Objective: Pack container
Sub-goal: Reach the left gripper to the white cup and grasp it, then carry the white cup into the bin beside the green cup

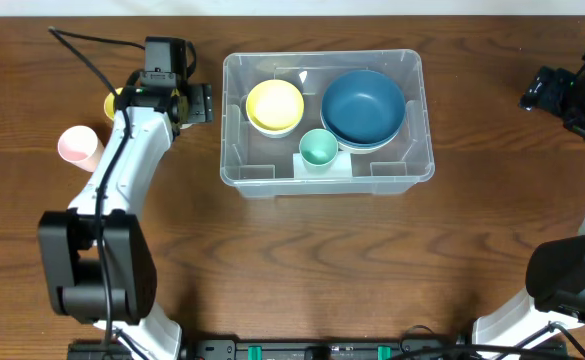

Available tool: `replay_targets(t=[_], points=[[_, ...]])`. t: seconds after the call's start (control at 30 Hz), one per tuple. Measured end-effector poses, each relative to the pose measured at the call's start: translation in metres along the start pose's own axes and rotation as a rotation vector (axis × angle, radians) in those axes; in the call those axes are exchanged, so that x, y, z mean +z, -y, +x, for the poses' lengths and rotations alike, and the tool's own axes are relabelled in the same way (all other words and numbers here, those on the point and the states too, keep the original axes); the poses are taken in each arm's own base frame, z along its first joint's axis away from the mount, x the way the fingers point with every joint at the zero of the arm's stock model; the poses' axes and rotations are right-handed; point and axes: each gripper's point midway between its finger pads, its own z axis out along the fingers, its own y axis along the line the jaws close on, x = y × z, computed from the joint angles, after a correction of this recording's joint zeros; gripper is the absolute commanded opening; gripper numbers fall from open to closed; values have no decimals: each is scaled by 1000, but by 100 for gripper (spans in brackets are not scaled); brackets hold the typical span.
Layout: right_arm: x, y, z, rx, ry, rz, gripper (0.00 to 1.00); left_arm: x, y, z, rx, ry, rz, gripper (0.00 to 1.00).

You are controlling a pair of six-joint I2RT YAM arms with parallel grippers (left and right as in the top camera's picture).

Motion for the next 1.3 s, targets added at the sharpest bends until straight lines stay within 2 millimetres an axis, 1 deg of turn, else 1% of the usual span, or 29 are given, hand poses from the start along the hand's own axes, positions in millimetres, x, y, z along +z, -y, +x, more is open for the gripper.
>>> replay_targets(t=[0.13,0.2,0.37,0.43,0.53,0.67,0.77,0.83,0.9,0.93,1.03,1.07,1.1,1.13,1.3], points=[[0,0,0,0,0,0,99,13,2,3,35,-13,1,89],[0,0,0,0,0,0,99,16,3,4,49,-16,2,89],[0,0,0,0,0,0,99,19,4,-1,56,7,4,89],[0,0,0,0,0,0,99,19,4,-4,55,16,4,88],[0,0,0,0,0,0,99,23,5,-2,62,10,4,83],[0,0,0,0,0,0,99,40,6,10,74,-33,1,70],[0,0,0,0,0,0,99,53,8,21,87,-72,-1,68],[0,0,0,0,0,0,99,59,8,27,90,-88,-2,63],[0,0,0,0,0,0,99,60,8,28,85,-92,-2,49],[0,0,0,0,0,0,99,60,8,28,89,-91,-1,40],[0,0,0,0,0,0,99,60,8,26,85,-86,-2,20],[0,0,0,0,0,0,99,60,8,26,85,-86,-2,19],[0,0,0,0,0,0,99,60,8,26,90,-84,-2,10],[0,0,0,0,0,0,99,60,9,25,85,-83,-1,6],[0,0,0,0,0,0,99,60,9,24,89,-79,-1,6]])
